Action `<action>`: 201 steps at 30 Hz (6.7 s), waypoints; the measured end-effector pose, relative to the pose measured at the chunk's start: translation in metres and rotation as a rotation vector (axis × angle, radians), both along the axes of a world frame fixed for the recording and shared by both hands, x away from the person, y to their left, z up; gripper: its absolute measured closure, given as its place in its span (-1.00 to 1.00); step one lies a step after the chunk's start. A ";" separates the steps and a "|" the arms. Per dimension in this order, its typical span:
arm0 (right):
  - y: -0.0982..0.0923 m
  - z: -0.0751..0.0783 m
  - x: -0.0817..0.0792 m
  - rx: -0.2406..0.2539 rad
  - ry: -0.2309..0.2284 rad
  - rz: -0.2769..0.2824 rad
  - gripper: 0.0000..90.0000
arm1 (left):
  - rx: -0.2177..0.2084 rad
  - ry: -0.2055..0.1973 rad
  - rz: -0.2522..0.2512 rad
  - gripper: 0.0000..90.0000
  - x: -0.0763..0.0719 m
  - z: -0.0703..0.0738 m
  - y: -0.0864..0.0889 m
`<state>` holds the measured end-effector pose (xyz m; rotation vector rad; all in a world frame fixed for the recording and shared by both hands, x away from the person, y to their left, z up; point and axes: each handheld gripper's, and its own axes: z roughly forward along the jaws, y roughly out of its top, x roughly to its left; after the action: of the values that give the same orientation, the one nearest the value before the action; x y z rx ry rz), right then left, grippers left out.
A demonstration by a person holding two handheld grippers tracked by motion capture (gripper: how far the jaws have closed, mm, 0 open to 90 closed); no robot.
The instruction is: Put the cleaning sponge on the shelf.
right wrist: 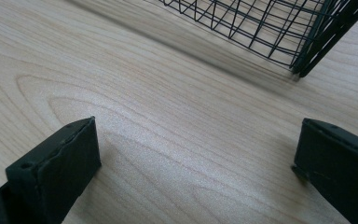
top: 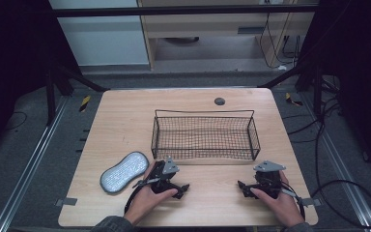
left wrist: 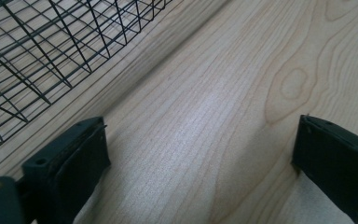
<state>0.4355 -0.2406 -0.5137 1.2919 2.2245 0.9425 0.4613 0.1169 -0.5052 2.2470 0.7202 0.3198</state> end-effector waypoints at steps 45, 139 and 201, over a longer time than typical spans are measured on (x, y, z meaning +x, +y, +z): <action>0.003 0.000 0.004 -0.004 -0.005 -0.022 -0.99 | 0.363 0.179 0.113 -0.89 0.013 0.110 0.157; 0.001 0.000 0.002 0.000 -0.002 -0.001 -0.99 | 0.376 0.136 0.083 -0.73 0.029 0.076 0.152; 0.000 0.000 0.003 -0.008 -0.005 0.010 -0.99 | 0.483 -0.175 -0.095 -0.71 0.089 0.186 0.017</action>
<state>0.4382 -0.2405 -0.5140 1.2746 2.2302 0.9382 0.5505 0.1339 -0.3190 2.6506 0.4755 0.6952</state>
